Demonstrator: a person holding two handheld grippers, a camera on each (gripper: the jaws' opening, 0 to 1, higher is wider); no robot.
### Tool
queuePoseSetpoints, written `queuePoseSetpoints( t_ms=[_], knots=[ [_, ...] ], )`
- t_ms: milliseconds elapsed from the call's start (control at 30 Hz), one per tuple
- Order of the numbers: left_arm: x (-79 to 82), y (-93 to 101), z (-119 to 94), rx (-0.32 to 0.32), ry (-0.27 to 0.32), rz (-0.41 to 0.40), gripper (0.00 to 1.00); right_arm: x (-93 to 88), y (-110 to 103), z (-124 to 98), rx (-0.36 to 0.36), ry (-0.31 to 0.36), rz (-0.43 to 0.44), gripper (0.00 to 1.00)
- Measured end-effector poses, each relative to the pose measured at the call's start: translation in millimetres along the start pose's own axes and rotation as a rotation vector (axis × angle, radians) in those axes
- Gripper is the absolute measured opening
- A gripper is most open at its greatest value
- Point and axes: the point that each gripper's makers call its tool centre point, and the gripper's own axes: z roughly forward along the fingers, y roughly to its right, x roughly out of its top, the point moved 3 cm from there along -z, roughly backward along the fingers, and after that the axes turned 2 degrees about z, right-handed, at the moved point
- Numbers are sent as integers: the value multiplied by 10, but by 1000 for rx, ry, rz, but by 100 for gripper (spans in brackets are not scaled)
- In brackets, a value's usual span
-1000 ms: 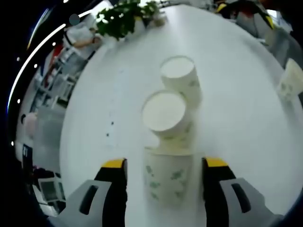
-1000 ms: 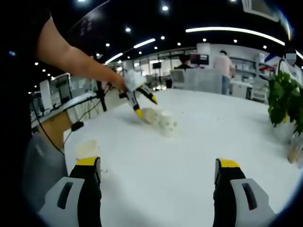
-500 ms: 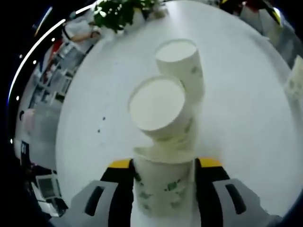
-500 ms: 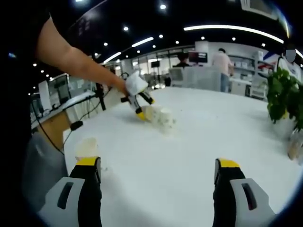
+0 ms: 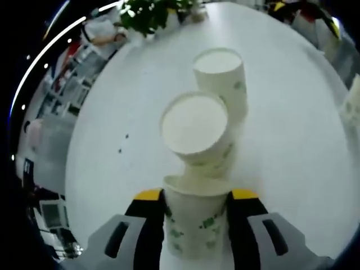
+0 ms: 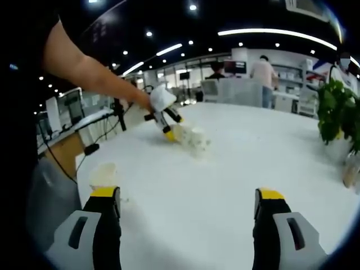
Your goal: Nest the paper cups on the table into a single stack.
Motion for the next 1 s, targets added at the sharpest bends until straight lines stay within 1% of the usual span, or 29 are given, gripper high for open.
queuePoseSetpoints(
  t_ms=[100,267,367,533,700,833,933,967,1000],
  knots=[
    [-15,-10,-32,8,10,-3,42,0,0,-1,0,-1,0,98],
    [-47,-53,-96,26,20,-37,41,1,-3,-4,-1,0,-1,98],
    [-76,-92,-147,47,21,-51,40,5,-14,-7,1,0,-1,98],
    [-107,-149,-253,77,40,-106,39,30,-22,-13,3,3,-5,98],
    [-93,-203,-336,114,92,-202,39,49,-24,-12,3,6,-8,98],
    [-106,-249,-396,145,107,-231,39,55,-30,-16,4,7,-10,98],
    [-49,-309,-472,178,158,-294,39,55,-27,-19,3,7,-10,98],
    [-42,-321,-484,184,165,-303,39,48,-23,-19,3,6,-10,98],
    [-15,-357,-512,201,188,-321,39,41,-19,-19,2,3,-9,98]
  ],
)
